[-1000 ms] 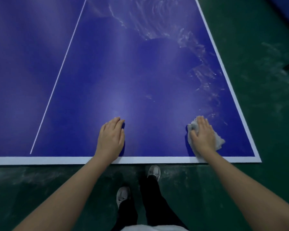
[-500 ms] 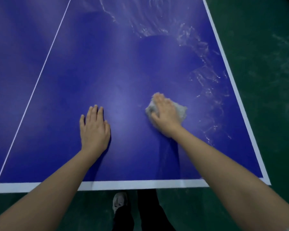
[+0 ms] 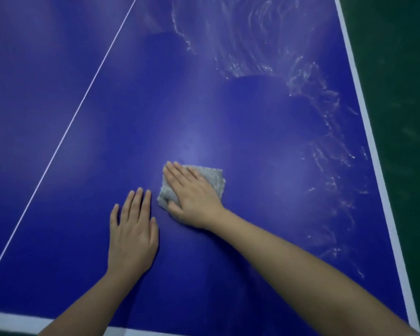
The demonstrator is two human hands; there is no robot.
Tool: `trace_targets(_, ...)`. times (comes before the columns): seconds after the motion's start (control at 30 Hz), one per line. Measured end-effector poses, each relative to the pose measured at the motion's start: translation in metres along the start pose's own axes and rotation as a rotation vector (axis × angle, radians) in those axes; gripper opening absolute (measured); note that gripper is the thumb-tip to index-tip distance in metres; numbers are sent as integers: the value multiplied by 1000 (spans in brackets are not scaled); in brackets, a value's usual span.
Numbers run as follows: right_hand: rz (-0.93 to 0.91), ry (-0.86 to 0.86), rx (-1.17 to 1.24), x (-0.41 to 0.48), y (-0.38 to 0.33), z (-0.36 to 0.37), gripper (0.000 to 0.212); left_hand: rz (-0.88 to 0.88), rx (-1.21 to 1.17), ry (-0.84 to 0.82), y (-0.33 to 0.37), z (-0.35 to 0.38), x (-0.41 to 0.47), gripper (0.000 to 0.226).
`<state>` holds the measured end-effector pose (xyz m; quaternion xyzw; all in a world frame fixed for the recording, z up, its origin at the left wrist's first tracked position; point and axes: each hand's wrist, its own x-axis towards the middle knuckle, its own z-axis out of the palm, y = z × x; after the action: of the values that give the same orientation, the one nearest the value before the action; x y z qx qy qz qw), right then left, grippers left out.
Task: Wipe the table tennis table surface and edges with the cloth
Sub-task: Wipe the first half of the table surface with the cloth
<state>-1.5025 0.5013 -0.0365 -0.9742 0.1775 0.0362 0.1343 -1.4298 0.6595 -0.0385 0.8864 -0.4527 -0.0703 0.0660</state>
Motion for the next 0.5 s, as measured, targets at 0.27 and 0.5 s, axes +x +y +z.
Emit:
trace_targets(0.27,488,218,31,15,161,-42,60,-24,1,-17,4,-4,1,59)
trace_targets(0.5,745,181,51,-66,237,-60,76,-25,2,-20,4,-4,1,63)
